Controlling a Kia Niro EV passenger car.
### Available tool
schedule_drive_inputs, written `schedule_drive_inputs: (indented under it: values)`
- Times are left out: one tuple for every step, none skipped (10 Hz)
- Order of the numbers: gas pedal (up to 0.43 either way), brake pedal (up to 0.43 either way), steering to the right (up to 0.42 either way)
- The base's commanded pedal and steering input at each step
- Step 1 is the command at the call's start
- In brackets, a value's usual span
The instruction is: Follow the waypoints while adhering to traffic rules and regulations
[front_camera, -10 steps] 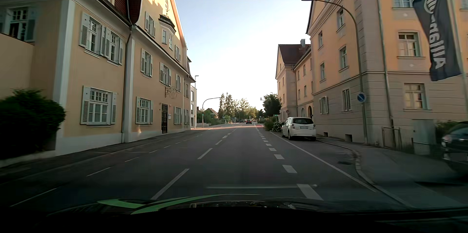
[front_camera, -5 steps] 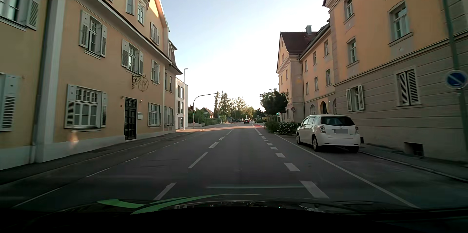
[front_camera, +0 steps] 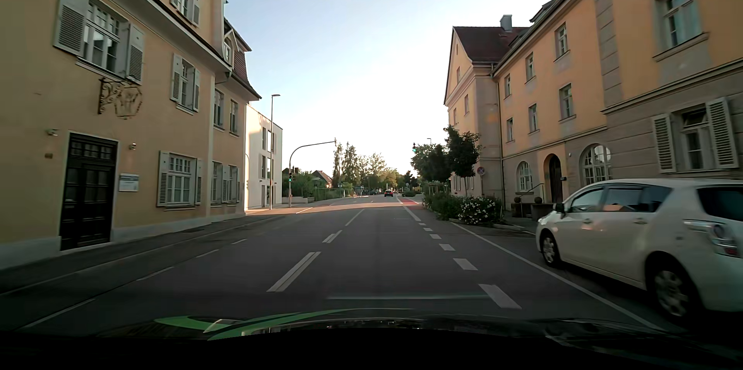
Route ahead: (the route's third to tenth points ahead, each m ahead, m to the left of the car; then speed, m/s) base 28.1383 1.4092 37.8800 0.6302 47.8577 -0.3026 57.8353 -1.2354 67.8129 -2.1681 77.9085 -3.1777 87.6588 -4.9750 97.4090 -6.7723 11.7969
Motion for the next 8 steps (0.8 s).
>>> schedule_drive_inputs:
  values:
    - [0.087, 0.0, 0.009]
    - [0.087, 0.0, 0.008]
    - [0.098, 0.0, 0.007]
    - [0.098, 0.0, 0.007]
    - [0.098, 0.0, 0.006]
    - [0.098, 0.0, 0.005]
    - [0.098, 0.0, 0.005]
    - [0.098, 0.0, 0.005]
